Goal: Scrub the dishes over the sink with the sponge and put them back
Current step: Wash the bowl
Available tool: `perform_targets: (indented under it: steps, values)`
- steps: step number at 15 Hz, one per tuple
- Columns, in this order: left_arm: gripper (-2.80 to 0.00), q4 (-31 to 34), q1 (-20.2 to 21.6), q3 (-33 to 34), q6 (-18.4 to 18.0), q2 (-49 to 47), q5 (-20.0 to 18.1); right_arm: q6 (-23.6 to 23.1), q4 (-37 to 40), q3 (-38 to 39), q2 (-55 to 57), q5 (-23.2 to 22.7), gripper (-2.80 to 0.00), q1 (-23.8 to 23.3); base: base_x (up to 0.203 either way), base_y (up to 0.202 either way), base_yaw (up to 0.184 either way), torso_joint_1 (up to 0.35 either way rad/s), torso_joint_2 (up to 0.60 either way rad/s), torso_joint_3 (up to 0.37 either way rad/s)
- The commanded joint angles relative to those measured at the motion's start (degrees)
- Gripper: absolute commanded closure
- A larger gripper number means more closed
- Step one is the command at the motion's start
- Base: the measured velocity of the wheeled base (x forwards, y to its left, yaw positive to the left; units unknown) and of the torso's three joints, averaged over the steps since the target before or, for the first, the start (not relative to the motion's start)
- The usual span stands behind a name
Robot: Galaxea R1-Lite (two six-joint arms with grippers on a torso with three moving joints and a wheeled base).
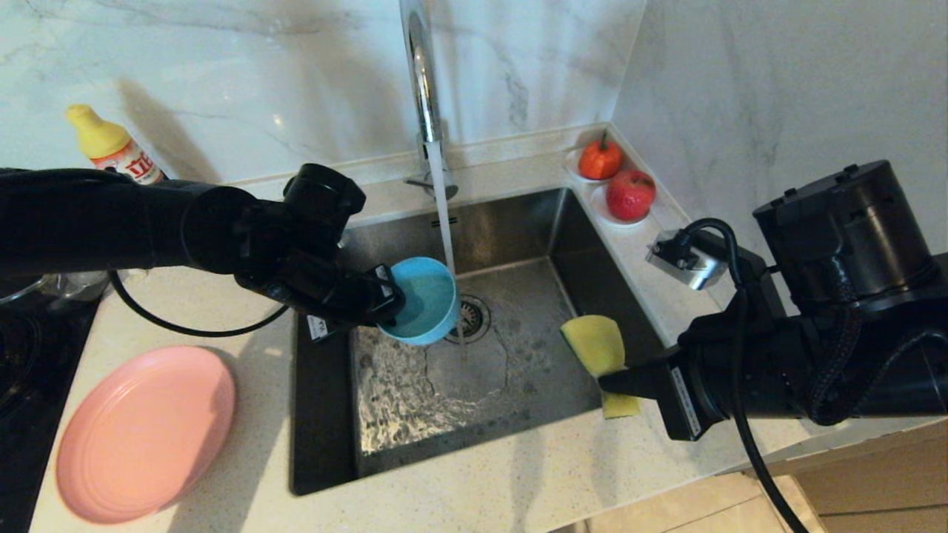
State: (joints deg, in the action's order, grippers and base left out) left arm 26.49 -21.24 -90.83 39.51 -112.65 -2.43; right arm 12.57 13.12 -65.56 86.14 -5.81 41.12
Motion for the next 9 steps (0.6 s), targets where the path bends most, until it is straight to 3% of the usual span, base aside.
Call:
perform_targets:
  steps: [1,9]
  values:
    - [0.0,0.1,-0.7,-2.1,0.4,-4.1,0.0,-0.1,0.1,-0.7,0.7,-0.1,0.0,0.1,0.0,0.0,0.0,0.0,0.0,0.0]
    - [0.0,0.1,-0.8,-11.4,5.0,-10.1,3.1,-0.3,0.1,-1.0,0.0,-1.3,0.0,0.9,0.0,0.0,0.0,0.0,0.0,0.0]
